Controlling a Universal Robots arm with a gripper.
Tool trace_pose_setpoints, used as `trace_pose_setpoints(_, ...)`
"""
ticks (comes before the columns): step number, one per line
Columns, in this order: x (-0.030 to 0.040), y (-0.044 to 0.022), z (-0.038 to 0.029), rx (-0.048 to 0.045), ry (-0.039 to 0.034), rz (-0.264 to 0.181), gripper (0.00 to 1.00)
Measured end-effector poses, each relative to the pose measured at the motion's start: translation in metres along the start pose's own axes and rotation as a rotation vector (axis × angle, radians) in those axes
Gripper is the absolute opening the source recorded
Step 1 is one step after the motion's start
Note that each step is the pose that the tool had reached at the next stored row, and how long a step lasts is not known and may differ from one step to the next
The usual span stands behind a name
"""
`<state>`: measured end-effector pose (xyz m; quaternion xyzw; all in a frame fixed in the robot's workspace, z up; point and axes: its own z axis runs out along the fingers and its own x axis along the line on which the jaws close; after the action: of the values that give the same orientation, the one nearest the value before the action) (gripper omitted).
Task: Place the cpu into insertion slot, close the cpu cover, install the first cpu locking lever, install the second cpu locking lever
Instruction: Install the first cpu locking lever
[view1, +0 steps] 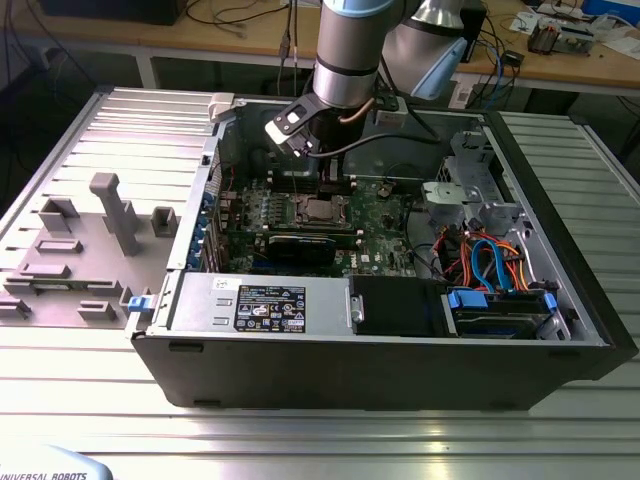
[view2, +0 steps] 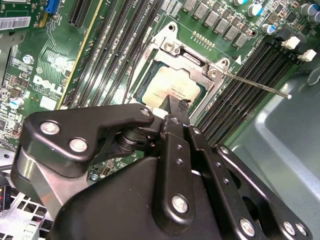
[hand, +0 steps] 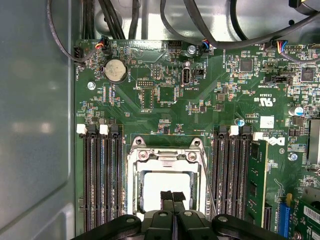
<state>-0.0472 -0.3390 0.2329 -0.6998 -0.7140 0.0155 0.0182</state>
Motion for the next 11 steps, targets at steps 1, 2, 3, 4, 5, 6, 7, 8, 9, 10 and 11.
trace_pose_setpoints(1, 0.0, 0.0, 0.0, 0.0, 0.0, 0.0, 0.11)
trace_pose_setpoints(2, 0.0, 0.0, 0.0, 0.0, 0.0, 0.0, 0.11)
trace_pose_setpoints(3, 0.0, 0.0, 0.0, 0.0, 0.0, 0.0, 0.11)
trace_pose_setpoints(4, 0.0, -0.0001, 0.0, 0.0, 0.0, 0.0, 0.11)
trace_pose_setpoints(5, 0.0, -0.0001, 0.0, 0.0, 0.0, 0.0, 0.11)
trace_pose_setpoints(6, 0.0, -0.0001, 0.0, 0.0, 0.0, 0.0, 0.11)
trace_pose_setpoints(7, 0.0, -0.0001, 0.0, -0.0005, -0.0001, 0.0, 0.11)
trace_pose_setpoints(8, -0.0001, -0.0003, -0.0001, -0.0024, -0.0001, 0.0, 0.11)
trace_pose_setpoints(9, 0.0, -0.0003, -0.0013, -0.0114, -0.0003, 0.0, 0.11)
trace_pose_setpoints(10, 0.0, -0.0004, -0.0043, -0.0234, -0.0005, 0.0, 0.11)
trace_pose_setpoints(11, 0.0, -0.0007, -0.0087, -0.0313, -0.0007, 0.0, 0.11)
